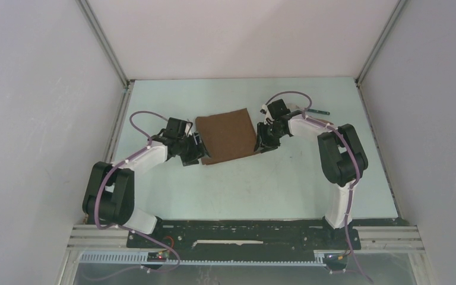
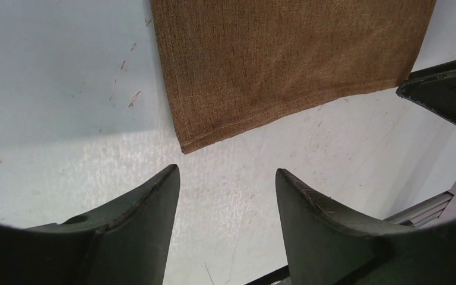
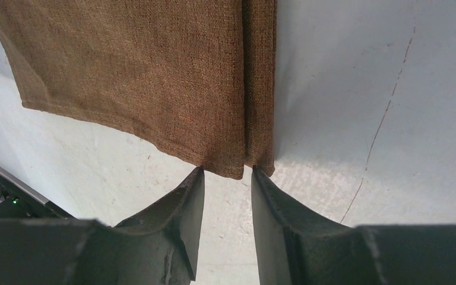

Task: Fold the napkin into a case and place the utensils inside
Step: Smooth out the lower triangle-folded napkin at the center of the board.

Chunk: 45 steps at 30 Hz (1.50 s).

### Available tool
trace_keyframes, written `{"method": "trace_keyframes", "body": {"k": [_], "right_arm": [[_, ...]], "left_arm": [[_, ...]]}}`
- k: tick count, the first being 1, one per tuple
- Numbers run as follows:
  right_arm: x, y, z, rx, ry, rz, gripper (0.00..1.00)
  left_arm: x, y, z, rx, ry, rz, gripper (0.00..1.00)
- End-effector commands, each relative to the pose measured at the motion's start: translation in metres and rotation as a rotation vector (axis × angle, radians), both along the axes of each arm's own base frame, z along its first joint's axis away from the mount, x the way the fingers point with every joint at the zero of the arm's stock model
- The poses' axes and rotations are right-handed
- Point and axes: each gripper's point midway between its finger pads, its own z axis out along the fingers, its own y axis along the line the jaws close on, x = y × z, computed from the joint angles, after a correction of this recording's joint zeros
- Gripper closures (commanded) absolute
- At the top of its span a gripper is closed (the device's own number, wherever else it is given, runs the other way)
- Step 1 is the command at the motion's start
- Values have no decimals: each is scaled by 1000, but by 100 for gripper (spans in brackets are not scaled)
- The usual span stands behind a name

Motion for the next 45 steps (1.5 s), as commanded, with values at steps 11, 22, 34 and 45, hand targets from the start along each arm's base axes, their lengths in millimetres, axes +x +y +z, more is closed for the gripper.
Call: {"method": "trace_keyframes", "body": {"k": [11,22,34,45], "right_arm": [[6,6,-4,54,5,20,65],[9,-14,19,53,0,-9,100],[12,-15,25,82,-5,-8,99],[17,-41,11,-9,20,-59,94]], "left_arm": [[11,-6,20,-45,-68,17,34],[16,-4,27,-32,-84,22,35],[21,-17,35,-91,-78,-11,41],[20,-32,40,-153,-74,-42,39]]}}
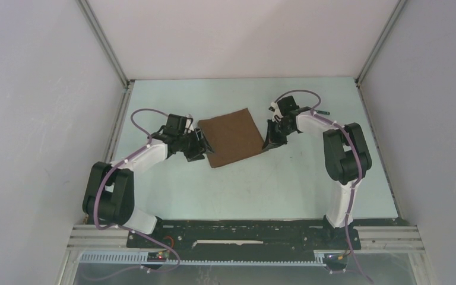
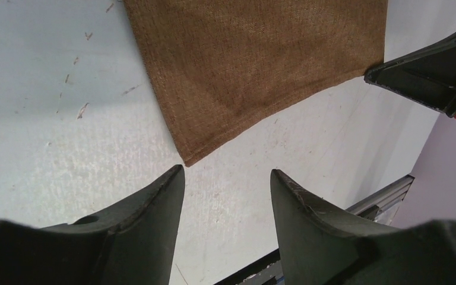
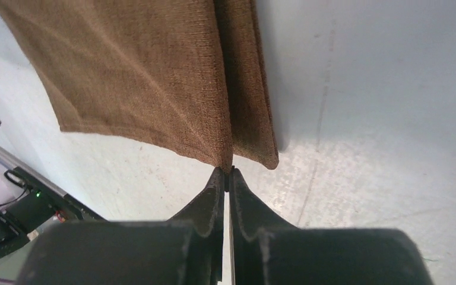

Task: Fold the napkin into a case and place the utensils inside
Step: Smooth out the lower triangle-folded napkin at the center of the board.

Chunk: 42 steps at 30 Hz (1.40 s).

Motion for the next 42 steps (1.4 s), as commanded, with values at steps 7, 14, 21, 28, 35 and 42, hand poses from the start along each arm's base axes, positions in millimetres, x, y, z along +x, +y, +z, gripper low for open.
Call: {"method": "trace_keyframes", "body": {"k": [7,14,21,28,35,42], "right_arm": [[22,-40,6,-214,-86,-61,74],[28,-31,53,-285,-220,-55,45],[36,77,96,452,-188,34,33],[49,76,56,631,-79,-12,31],[36,19,6,573,-5,-116,31],[35,-32,-13,410,5,-203,31]], "left_arm": [[20,-21,30,-86,-61,-48,38],[58,-38,42,-161,-63,-17,42],[134,-22,41,-270,-114,159,51],[178,-14,-6,-318,-51,198,48],[174,19,-60,-255,68,344,51],[116,30,-60,-211,138,418,49]]}}
